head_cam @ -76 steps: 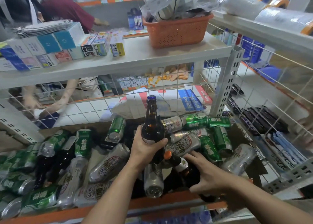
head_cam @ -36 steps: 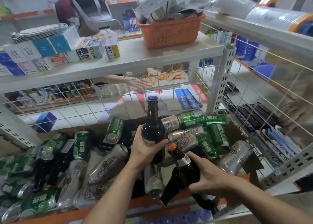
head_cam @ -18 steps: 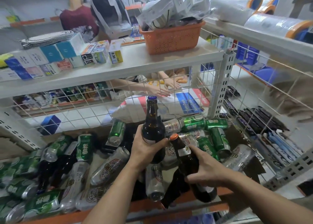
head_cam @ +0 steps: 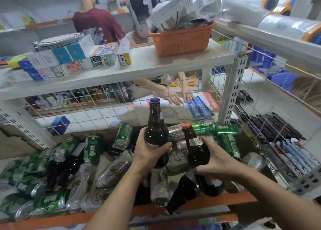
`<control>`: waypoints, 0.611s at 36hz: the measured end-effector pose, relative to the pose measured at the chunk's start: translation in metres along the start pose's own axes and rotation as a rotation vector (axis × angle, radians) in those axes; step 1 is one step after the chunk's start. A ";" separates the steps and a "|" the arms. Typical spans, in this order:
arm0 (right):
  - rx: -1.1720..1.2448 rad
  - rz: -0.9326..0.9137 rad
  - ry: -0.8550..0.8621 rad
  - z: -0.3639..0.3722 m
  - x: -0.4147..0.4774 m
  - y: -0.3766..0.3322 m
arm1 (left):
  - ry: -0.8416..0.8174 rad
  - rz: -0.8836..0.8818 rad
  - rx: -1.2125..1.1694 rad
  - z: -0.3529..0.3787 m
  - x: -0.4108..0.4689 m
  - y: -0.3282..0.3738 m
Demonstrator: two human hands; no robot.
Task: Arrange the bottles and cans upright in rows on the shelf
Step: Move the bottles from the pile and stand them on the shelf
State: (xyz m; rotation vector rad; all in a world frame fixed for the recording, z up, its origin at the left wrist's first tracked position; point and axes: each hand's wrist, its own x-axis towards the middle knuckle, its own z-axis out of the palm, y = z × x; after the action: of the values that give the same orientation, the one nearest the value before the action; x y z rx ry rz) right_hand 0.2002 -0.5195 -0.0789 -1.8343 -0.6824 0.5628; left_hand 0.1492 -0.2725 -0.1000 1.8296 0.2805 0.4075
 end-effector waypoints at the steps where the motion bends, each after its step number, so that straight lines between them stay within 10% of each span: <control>1: -0.003 -0.013 0.017 -0.006 0.004 -0.004 | 0.010 -0.005 0.003 -0.002 -0.001 0.003; 22: 0.150 -0.293 -0.155 0.142 0.074 -0.146 | 0.475 -0.063 0.003 -0.180 -0.107 0.047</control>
State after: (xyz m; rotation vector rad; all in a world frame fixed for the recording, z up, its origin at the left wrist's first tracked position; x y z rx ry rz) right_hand 0.1326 -0.3322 0.0054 -1.5278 -0.9681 0.5491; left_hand -0.0240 -0.1706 -0.0232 1.7037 0.6617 0.7964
